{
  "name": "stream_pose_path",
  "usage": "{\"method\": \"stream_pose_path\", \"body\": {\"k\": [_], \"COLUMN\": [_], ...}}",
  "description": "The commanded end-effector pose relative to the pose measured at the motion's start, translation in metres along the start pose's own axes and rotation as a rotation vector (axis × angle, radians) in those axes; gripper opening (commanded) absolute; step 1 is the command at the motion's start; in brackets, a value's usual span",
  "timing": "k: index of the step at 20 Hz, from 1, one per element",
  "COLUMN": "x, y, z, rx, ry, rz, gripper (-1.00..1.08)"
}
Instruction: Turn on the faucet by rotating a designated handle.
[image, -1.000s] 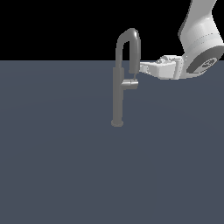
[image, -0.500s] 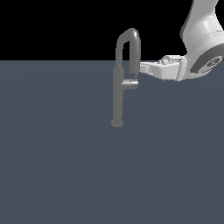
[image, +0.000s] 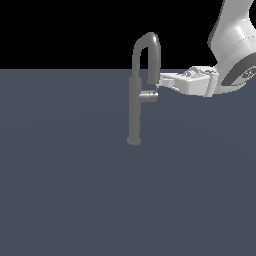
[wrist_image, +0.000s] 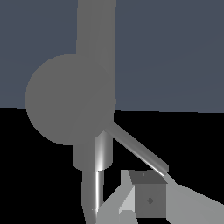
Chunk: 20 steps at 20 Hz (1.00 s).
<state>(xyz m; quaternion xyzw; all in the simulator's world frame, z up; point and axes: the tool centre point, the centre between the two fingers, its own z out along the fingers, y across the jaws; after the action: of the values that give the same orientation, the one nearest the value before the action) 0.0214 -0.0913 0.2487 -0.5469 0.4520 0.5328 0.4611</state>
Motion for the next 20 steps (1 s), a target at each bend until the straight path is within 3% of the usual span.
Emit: {"method": "stream_pose_path", "body": {"k": [1,5,6,7,14,15,16,20], "x": [0.012,0.032,0.032,0.013,0.067,0.067,0.040,0.061], "y": [0.008,0.020,0.020,0.011,0.023,0.023,0.014,0.012], "z": [0.000,0.000,0.000,0.000,0.000,0.000,0.000,0.000], "rx": [0.000,-0.001,-0.001,-0.003,-0.001,-0.001,-0.009,-0.006], "ry": [-0.004,-0.006,-0.006,0.003,-0.007,-0.007,0.001,-0.002], "rz": [0.010,0.018,0.018,-0.012,0.019,0.019,-0.020,-0.005], "gripper": [-1.00,-1.00,-1.00,-1.00,-1.00,-1.00,-1.00,-1.00]}}
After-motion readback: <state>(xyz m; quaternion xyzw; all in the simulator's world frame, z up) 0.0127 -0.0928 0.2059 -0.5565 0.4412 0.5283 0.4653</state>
